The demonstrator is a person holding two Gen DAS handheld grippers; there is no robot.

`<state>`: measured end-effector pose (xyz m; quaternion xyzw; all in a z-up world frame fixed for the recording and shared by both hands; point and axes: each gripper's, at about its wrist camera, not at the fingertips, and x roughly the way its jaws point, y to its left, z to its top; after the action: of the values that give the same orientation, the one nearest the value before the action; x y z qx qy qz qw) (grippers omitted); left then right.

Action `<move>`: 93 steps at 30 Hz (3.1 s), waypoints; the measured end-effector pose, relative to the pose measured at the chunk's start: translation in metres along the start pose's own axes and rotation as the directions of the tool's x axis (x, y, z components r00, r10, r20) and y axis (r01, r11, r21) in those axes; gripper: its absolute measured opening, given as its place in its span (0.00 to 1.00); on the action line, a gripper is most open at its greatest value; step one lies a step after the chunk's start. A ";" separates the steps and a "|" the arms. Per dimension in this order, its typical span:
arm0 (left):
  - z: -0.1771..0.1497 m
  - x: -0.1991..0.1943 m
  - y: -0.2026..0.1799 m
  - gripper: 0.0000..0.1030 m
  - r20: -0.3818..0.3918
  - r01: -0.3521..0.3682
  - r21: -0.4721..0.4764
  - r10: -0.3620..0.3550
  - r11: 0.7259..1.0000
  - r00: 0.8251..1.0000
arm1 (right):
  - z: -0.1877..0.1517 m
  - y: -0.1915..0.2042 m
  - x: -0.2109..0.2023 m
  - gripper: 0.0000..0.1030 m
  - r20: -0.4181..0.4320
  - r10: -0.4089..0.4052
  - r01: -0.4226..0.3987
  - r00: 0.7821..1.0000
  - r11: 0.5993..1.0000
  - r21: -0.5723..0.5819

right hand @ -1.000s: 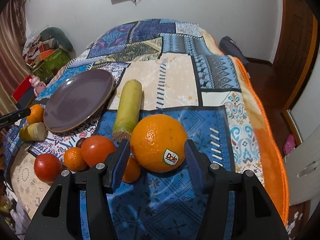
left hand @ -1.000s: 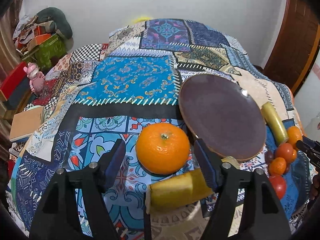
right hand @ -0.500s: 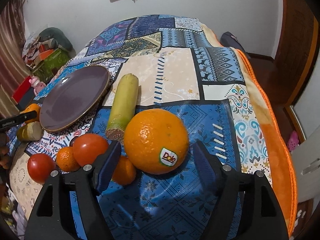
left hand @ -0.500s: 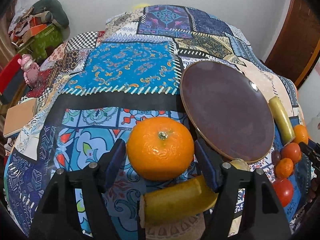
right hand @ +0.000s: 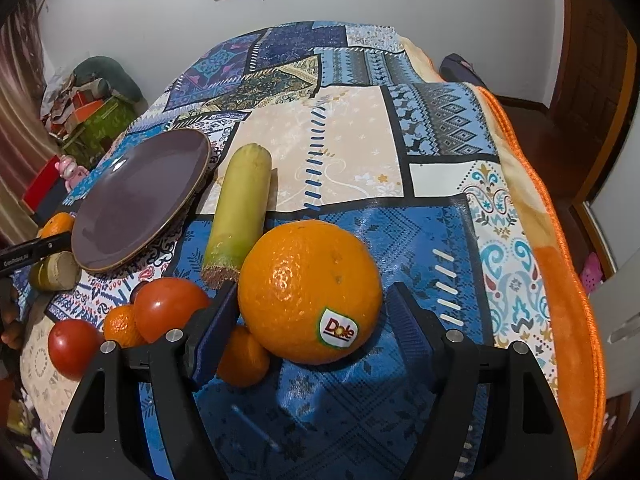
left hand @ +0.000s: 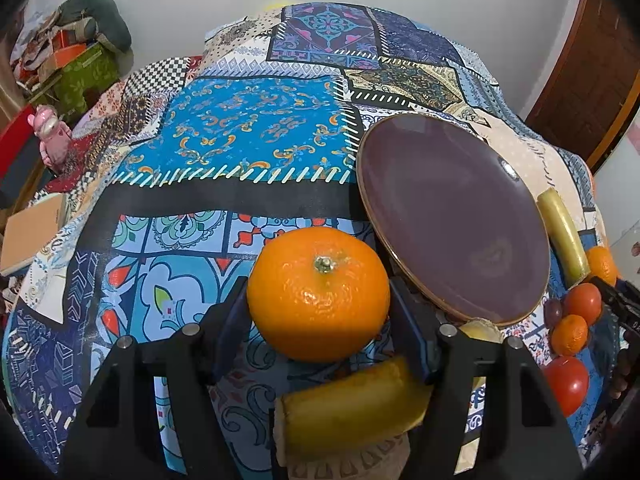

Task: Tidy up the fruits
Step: 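Close the left gripper on the tangerine while the right gripper closes on the Dole orange, then lift the tangerine with the left gripper while the right gripper carries the Dole orange over the purple plate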

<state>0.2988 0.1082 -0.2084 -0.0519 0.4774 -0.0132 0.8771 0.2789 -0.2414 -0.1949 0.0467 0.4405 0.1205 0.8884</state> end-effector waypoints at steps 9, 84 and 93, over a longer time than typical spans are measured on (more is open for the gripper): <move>0.007 0.010 0.001 0.65 -0.020 0.008 -0.010 -0.008 1.000 1.000 | 0.000 0.001 0.000 0.66 0.010 0.005 -0.005 1.000 1.000 -0.008; 0.057 -0.003 -0.082 0.64 0.028 0.096 0.101 -0.100 0.990 0.995 | 0.081 0.119 0.038 0.64 0.057 0.140 -0.118 0.989 0.952 -0.284; 0.061 0.030 -0.087 0.64 -0.061 0.104 0.093 -0.099 0.990 0.993 | 0.079 0.110 0.051 0.64 0.010 0.116 -0.108 0.993 0.950 -0.293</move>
<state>0.3686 0.0241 -0.1919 -0.0332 0.4974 -0.0822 0.8630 0.3522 -0.1204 -0.1660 -0.0584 0.4025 0.2341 0.8831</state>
